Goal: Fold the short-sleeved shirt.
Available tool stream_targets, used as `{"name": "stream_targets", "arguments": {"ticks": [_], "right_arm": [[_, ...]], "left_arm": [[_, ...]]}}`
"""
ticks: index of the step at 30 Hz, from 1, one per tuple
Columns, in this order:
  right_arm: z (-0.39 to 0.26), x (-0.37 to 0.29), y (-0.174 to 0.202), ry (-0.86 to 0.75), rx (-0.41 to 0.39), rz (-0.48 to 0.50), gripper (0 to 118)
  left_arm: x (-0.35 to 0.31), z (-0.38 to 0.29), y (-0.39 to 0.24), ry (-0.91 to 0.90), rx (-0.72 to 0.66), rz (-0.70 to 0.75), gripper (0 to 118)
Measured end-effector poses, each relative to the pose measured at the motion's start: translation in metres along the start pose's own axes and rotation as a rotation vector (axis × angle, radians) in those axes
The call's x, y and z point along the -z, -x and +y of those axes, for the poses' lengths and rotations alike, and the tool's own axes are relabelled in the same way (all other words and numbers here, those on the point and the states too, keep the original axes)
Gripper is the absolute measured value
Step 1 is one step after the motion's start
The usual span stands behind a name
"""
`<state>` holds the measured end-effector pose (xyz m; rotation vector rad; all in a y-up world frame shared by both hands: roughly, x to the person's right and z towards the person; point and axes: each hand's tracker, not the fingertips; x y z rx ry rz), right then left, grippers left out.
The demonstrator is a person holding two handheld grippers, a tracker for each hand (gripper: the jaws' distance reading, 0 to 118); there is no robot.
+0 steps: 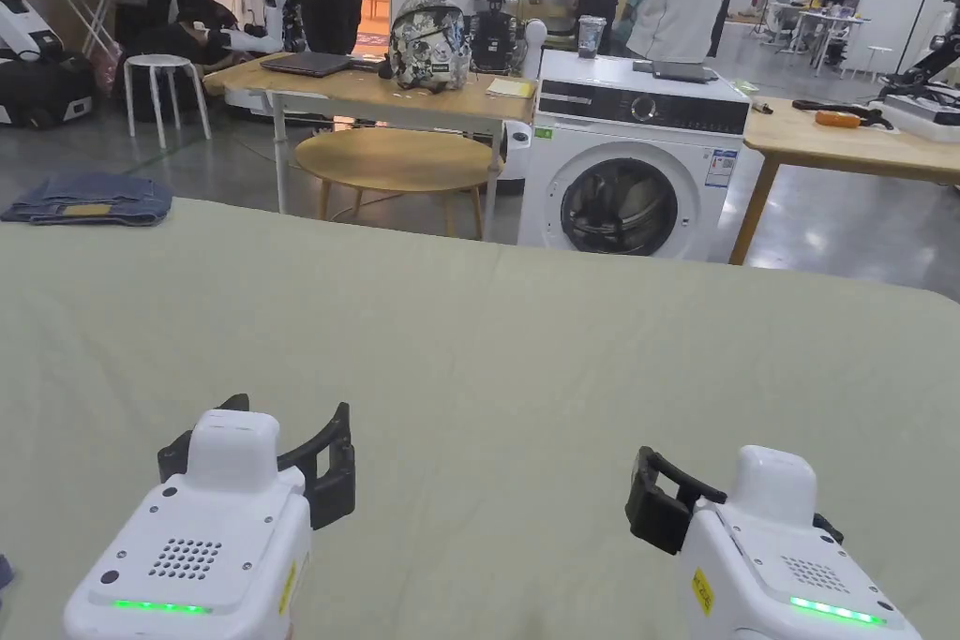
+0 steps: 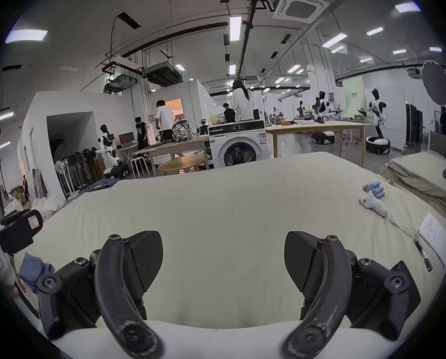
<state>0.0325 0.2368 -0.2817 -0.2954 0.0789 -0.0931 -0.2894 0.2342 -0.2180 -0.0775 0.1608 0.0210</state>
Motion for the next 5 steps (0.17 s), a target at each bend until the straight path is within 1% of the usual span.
{"name": "stream_targets", "arguments": {"ticks": [1,5], "right_arm": [[-0.0017,0.0032,0.0017,-0.005,-0.019,-0.018,98],[-0.0047,0.0074,0.0074,-0.028,-0.059,-0.027,98]], "left_arm": [[0.0005,-0.0001,0.0002,0.0,0.002,0.0,75],[0.0029,-0.0001,0.0012,-0.001,0.007,0.004,75]]}}
